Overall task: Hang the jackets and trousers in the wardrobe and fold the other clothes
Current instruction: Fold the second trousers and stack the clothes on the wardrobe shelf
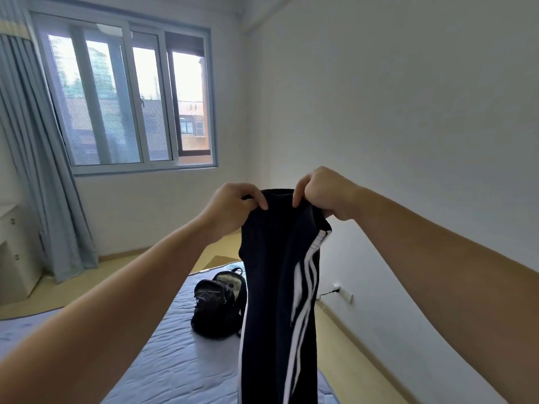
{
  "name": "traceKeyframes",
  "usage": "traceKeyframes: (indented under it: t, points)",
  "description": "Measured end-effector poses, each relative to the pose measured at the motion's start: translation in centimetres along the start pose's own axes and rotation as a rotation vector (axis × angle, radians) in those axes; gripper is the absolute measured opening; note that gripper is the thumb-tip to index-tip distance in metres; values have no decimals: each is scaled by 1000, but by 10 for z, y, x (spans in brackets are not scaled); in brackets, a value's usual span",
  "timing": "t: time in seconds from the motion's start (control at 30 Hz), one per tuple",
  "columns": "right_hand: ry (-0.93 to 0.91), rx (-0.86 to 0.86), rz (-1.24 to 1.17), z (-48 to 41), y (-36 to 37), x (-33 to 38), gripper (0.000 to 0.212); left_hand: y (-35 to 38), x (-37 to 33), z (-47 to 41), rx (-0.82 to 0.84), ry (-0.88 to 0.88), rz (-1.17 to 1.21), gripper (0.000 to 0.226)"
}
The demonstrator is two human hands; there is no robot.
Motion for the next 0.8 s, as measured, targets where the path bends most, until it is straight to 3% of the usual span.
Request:
traceKeyframes:
  t: [0.1,0.23,0.3,0.4,0.53,0.63,0.7,0.8]
  points:
    - [79,-32,-118,-4,2,0,51,8,-11,7,-4,-25,91,44]
    - [183,4,-202,-10,6,4,26,23,-21,16,50,-49,127,17]
    - [203,-5,-218,-11,8,10,24,31,-25,21,91,10,10,47]
    - [239,-32,-245,-13,9,19,25,47,-28,27,93,119,-233,59]
    - [272,-18,-308,-17,10,18,24,66,-17,31,100,62,-415,85]
    - [235,-2,-305,-17,10,13,30,62,-15,25,65,92,-342,55]
    - [206,6,-241,-18,9,5,33,45,-19,15,47,49,-221,46]
    - [-10,-21,115,-18,1,-10,33,8,-22,-4,80,-38,-51,46]
Point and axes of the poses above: each hand's wrist, its own z-axis away from the middle knuckle, its own y-axis out of the palm, x = y × z, the point moved 1 cm from there along -z, towards the middle knuckle, and after that the axes turned 10 degrees about z, right-handed, at the moved point
